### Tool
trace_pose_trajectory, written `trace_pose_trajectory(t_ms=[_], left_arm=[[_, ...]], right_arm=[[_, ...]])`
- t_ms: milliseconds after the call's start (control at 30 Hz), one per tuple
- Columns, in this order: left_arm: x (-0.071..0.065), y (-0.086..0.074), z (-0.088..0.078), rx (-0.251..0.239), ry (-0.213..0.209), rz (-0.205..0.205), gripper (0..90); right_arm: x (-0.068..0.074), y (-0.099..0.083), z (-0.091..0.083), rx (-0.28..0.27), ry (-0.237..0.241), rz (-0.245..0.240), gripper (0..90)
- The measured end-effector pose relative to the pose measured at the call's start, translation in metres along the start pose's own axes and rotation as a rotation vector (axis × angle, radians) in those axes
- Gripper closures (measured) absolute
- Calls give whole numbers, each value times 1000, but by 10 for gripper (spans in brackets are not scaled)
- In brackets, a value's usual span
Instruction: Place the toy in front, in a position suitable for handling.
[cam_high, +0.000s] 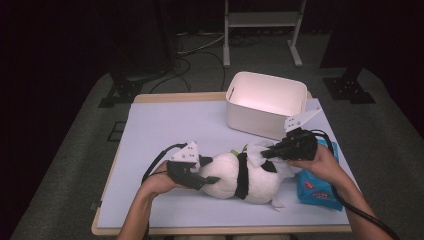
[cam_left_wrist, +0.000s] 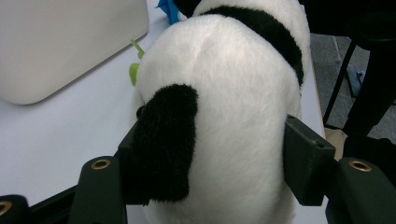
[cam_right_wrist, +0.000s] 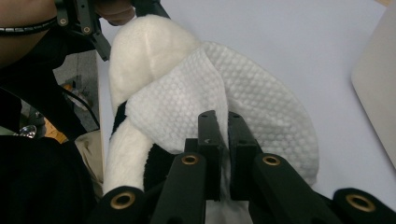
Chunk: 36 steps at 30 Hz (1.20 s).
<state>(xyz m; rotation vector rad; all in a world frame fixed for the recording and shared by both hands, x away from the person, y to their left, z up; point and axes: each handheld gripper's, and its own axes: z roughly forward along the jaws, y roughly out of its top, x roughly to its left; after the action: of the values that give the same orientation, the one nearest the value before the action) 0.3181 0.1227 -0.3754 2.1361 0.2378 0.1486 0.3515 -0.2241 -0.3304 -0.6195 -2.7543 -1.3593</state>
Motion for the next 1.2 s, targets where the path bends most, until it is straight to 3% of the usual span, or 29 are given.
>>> trace_pose_trajectory(t_ms=[433, 900, 1200], left_arm=[[0, -1, 0, -7, -6, 1, 368], [1, -2, -1, 0, -11, 3, 366], [1, -3, -1, 1, -15, -10, 361]], right_arm=[[-14, -11, -14, -22, -32, 53, 855], [-8, 3, 2, -3, -2, 21, 854], [-10, -15, -15, -27, -14, 55, 854]])
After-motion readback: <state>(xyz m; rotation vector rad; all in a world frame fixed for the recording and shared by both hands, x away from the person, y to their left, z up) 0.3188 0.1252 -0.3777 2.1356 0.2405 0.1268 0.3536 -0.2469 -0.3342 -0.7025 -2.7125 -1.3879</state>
